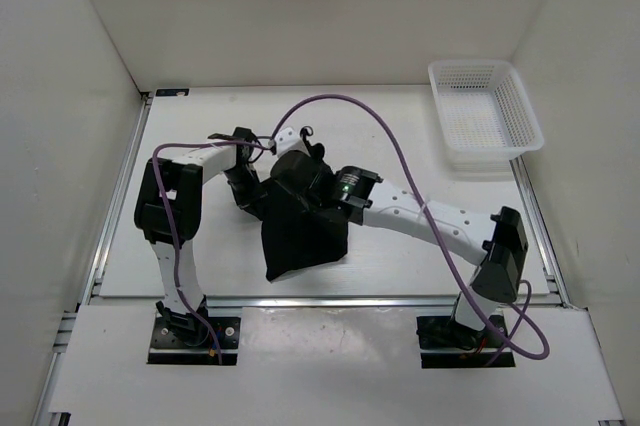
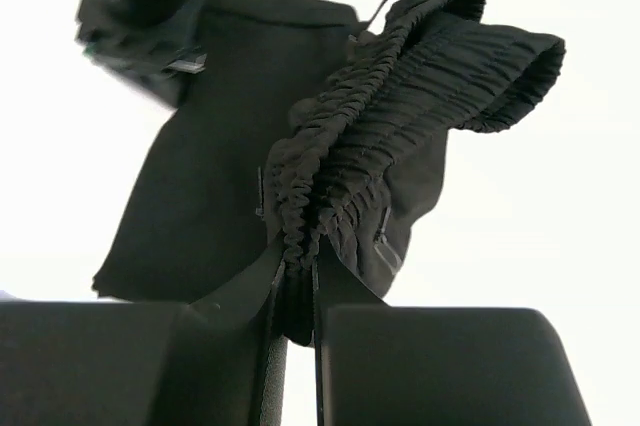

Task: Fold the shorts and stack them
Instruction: Fold the shorts

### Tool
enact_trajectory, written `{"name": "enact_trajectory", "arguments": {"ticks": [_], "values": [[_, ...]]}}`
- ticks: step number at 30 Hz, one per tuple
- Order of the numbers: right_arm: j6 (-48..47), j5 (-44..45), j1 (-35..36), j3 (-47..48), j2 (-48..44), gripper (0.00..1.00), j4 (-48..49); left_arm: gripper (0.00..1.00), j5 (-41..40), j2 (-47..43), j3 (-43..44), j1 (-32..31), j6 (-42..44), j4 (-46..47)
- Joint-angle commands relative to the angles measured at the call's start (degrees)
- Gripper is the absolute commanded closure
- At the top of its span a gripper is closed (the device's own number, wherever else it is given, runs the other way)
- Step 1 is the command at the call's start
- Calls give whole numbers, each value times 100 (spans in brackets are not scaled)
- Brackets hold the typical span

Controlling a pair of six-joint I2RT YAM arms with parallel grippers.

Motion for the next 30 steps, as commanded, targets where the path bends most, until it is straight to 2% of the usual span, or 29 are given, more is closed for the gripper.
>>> {"name": "enact_trajectory", "arguments": {"ticks": [1,8,9,10,11,12,13,14,16,18,19,20,22,23,24,27,29,30], "values": [[-271,-336,227,314,278,100,409,90,-328,162,1,66,45,434],[-659,-996,606,498,1086,100,462,90,-450,-189,88,435,212,154],[-659,-1083,606,498,1087,98,314,80,-451,-190,263,574,264,-99],[-607,-1084,606,551,1148,68,313,75,-538,-190,369,645,360,-250],[-606,-1084,606,499,1096,50,261,70,-591,-268,466,725,361,-382],[-536,-1084,606,498,1044,39,260,62,-591,-330,545,873,440,-487],[-536,-1084,606,420,982,33,260,43,-591,-391,720,953,545,-645],[-466,-1032,606,341,842,18,260,35,-591,-522,818,1032,546,-725],[-334,-970,606,262,675,13,313,22,-591,-576,1203,1261,686,-1014],[-177,-970,606,122,394,7,313,21,-644,-717,1476,1375,686,-1173],[-123,-970,606,60,279,7,313,21,-644,-813,1713,1376,739,-1244],[-53,-909,606,-19,35,11,313,24,-644,-936,1802,1376,739,-1314],[175,-751,606,-300,-317,21,313,41,-644,-1103,1864,1157,791,-1367],[281,-681,545,-423,-441,28,313,49,-644,-1182,1917,1060,853,-1367],[508,-628,440,-738,-582,46,313,64,-696,-1339,1865,964,853,-1367],[852,-741,1,-1449,-1092,63,313,79,-697,-1691,1400,656,853,-1367],[1133,-995,-500,-1776,-1391,63,313,82,-618,-1885,1093,384,722,-1131],[1204,-1196,-667,-1926,-1487,58,313,82,-383,-2025,795,269,591,-991]]}}
